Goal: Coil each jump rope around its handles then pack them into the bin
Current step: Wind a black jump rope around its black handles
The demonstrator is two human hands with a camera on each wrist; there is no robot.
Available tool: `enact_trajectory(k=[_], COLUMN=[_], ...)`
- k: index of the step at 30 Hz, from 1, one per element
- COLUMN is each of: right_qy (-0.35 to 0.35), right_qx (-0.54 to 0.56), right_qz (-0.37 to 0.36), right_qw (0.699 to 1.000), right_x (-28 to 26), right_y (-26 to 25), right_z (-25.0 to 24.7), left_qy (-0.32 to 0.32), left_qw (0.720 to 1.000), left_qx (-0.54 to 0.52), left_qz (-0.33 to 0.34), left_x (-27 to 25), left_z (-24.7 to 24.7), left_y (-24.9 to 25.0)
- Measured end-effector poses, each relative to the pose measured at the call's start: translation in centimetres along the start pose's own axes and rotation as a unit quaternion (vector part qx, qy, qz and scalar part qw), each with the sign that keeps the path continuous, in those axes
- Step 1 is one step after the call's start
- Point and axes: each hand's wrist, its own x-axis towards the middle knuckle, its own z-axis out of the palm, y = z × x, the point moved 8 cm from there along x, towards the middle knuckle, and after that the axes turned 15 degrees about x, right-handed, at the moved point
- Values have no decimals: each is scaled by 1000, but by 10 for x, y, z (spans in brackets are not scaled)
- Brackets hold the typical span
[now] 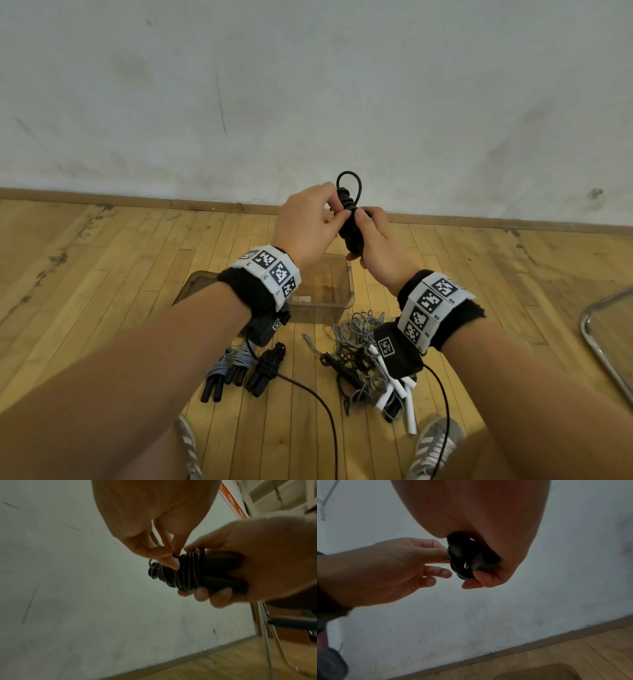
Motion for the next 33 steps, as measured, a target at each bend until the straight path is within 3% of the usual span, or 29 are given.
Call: enact_trajectory(k=[3, 7, 11, 13, 15, 20, 27, 33], right_qy=[14, 6, -2, -6, -11, -26, -23, -16], right_qx=[15, 14, 3, -2, -2, -12, -34, -8], right_qz=[1, -8, -20, -30, -40, -89, -109, -100], right_qw=[1000, 1000, 1000, 1000, 999, 996, 993, 995], right_x=[2, 3, 5, 6, 6, 10, 8, 0], right_y=[3, 1, 1, 0, 0, -6, -11, -6], right_z=[-5, -6, -6, -4, -5, -11, -19, -21], left_qy=[-52, -90, -189, -208, -202, -187, -145, -105], left_qw=[993, 991, 973, 968, 960, 905, 877, 910], left_qx=[-85, -87, -96, -99, -148, -337, -405, -349], left_qz=[-56, -52, -94, -102, -126, -181, -216, -197], left_x=[5, 7, 1, -1, -4, -10, -15, -18], left_z=[7, 7, 23, 29, 31, 34, 32, 27], left_y=[-10, -10, -17, -19, -21, -19, -16, -15])
